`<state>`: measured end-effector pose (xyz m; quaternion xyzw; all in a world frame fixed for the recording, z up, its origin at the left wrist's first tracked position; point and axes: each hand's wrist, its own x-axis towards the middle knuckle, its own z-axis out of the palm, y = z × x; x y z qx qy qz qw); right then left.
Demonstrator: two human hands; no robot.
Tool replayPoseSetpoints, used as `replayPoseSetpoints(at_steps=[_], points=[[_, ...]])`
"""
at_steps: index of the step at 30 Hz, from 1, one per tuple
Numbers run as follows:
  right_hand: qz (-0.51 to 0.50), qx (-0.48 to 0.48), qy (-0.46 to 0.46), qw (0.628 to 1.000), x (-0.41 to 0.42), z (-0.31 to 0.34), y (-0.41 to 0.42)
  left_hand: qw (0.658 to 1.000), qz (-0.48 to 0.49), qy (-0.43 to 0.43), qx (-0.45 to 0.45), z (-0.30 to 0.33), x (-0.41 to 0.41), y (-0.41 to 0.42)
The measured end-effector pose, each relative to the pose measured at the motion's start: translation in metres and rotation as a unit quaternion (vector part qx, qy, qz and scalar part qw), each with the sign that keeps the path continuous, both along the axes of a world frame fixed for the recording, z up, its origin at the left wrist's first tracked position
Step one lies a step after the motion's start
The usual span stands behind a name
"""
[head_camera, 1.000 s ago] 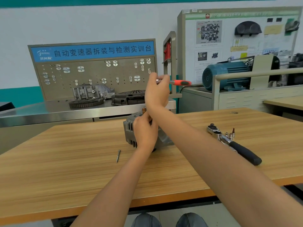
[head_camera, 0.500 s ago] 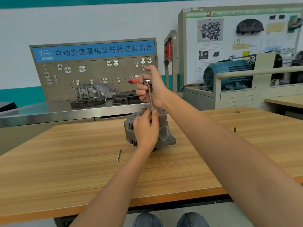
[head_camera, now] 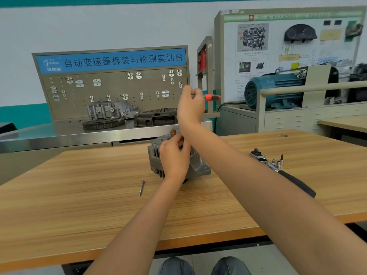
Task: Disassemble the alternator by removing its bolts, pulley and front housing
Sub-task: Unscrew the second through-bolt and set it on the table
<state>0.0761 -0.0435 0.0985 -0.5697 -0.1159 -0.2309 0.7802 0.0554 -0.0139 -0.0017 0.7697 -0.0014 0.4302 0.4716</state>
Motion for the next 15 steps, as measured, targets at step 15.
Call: replayPoseSetpoints(at_steps=[15], points=[[0.204, 0.049, 0.061, 0.976, 0.010, 0.008, -0.013, 0.999, -0.005, -0.030, 0.040, 0.000, -0.002, -0.001]])
